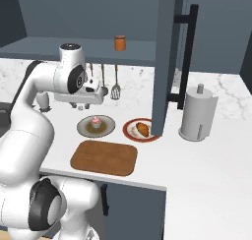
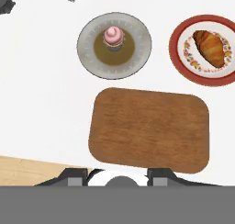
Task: From the different types of pastries on the counter, select a croissant and place it on the cutting board. Then retrieve a jar of jam from the cabinet and place it alongside the croissant on the cutting board.
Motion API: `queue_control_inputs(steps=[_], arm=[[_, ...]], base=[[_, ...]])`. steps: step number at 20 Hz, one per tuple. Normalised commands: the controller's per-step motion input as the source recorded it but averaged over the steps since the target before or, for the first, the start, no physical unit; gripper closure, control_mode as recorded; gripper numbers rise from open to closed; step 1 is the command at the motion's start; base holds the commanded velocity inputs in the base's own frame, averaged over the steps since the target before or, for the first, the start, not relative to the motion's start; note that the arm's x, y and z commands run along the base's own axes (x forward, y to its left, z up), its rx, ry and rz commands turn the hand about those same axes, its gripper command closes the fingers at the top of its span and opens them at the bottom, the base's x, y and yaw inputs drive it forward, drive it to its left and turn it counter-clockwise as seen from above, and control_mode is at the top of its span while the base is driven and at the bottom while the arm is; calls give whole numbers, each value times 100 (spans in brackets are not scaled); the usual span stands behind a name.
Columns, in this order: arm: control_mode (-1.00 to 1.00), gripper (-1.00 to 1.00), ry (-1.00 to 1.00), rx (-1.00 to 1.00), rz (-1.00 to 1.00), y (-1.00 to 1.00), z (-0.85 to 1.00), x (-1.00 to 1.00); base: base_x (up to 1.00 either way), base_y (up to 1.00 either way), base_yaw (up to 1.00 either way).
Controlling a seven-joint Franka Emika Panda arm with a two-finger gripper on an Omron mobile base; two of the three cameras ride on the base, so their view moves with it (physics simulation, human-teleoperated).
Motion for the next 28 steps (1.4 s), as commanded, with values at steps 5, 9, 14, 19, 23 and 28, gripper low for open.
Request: queue_control_inputs(steps=[5,9,14,19,23,28], arm=[[-100,-100,0,0,0,2,-6,-1],[-100,-100,6,-1,3,0,-77,28],[-100,-100,0,-1,11,-28,-100,2],[-100,-100,3,2,8,-11,-21,15],[-100,-100,0,6,14,-95,-16,71],[-100,-100,0,0,16,-95,-1,94]], base=[[0,0,0],[0,0,0],[0,0,0],[0,0,0],[0,0,0],[0,0,0]])
